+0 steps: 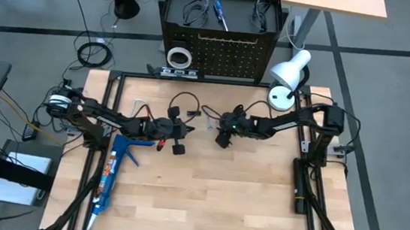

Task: Hang tools onto peg board
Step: Hang the right wrench on the pegboard

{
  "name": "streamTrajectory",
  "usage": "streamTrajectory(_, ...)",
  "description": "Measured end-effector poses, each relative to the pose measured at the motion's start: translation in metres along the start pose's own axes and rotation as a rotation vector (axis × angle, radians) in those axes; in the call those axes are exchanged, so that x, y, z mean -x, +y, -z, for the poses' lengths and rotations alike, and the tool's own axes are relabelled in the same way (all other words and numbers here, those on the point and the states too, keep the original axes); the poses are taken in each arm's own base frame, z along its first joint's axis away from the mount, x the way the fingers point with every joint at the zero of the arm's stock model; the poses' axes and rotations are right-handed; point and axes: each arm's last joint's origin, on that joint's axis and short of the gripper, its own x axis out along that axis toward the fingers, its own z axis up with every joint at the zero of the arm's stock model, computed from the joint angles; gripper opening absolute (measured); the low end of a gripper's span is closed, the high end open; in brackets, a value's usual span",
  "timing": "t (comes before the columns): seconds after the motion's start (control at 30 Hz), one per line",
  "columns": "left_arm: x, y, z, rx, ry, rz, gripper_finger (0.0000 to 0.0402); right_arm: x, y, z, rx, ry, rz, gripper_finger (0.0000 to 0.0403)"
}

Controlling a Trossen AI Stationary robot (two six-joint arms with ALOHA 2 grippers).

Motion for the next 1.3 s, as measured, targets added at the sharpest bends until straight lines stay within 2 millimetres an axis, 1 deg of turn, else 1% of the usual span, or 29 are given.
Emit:
streamTrajectory(0.1,0.001,-0.002,0.004,0.024,-0.004,0.003,0.0003,-0.006,0.003,0.002,0.000,0.015,-0.011,0.0190)
streamTrajectory(0.23,0.003,-0.004,0.009,0.040,0.013,0.010,0.0003,-0.008,0.009,0.005,0.019,0.025,-0.021,0.0189)
streamTrajectory(0.33,0.004,-0.006,0.011,0.034,0.029,0.014,0.0003,-0.005,0.017,0.008,0.067,0.047,-0.039,0.0186)
streamTrajectory(0.5,0.005,-0.008,0.011,0.031,0.033,0.014,0.0003,0.007,0.039,0.011,0.188,0.053,-0.102,0.0173)
streamTrajectory(0.6,0.006,-0.011,0.010,0.029,0.026,0.035,0.0003,0.015,0.052,0.013,0.216,0.053,-0.149,0.0166)
streamTrajectory(0.77,0.007,-0.016,0.007,0.022,0.008,0.123,0.0003,0.025,0.068,0.016,0.229,0.066,-0.239,0.0163)
streamTrajectory(0.87,0.007,-0.020,0.002,0.019,-0.017,0.185,0.0005,0.028,0.080,0.014,0.216,0.071,-0.310,0.0162)
streamTrajectory(1.03,0.008,-0.025,-0.003,0.013,-0.041,0.245,0.0009,0.035,0.098,0.008,0.201,0.048,-0.353,0.0162)
streamTrajectory(1.17,0.010,-0.029,-0.007,0.036,-0.056,0.325,0.0009,0.045,0.110,-0.004,0.192,0.012,-0.333,0.0161)
streamTrajectory(1.3,0.011,-0.037,-0.012,0.083,-0.046,0.354,0.0009,0.063,0.114,-0.017,0.243,0.042,-0.273,0.0161)
